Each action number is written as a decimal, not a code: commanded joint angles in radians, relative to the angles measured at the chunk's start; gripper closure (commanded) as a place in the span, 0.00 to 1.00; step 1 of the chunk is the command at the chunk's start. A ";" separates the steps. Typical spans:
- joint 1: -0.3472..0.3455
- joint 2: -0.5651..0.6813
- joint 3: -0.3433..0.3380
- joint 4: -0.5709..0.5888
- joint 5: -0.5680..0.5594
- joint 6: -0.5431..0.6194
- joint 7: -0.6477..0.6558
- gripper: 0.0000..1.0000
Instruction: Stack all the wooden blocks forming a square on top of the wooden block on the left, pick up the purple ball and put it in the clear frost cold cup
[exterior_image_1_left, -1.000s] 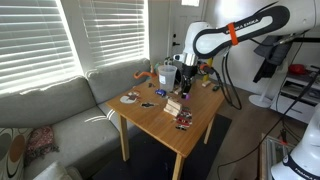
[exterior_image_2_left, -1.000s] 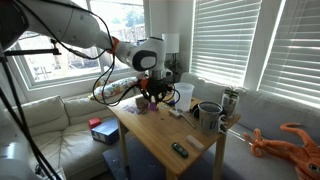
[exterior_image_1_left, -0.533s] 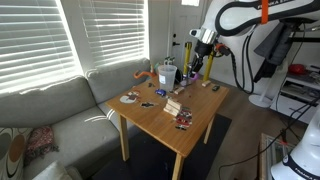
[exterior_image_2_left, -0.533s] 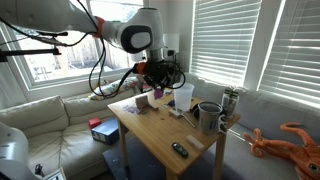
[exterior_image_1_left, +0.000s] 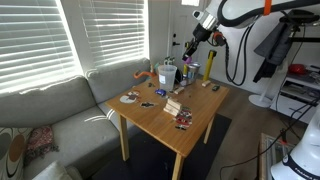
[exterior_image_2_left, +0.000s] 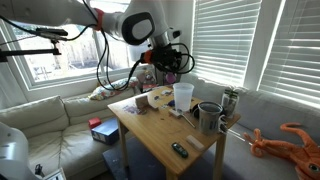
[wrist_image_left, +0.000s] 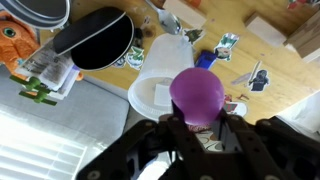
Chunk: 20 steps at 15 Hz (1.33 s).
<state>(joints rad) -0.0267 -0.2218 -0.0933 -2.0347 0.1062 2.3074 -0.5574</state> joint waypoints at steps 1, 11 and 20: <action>0.023 0.097 -0.002 0.094 0.014 0.072 0.029 0.92; 0.008 0.320 0.042 0.321 0.030 0.098 0.079 0.37; 0.013 0.242 0.057 0.262 -0.044 0.066 0.267 0.00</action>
<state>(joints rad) -0.0093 0.0743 -0.0471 -1.7381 0.0954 2.4040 -0.4084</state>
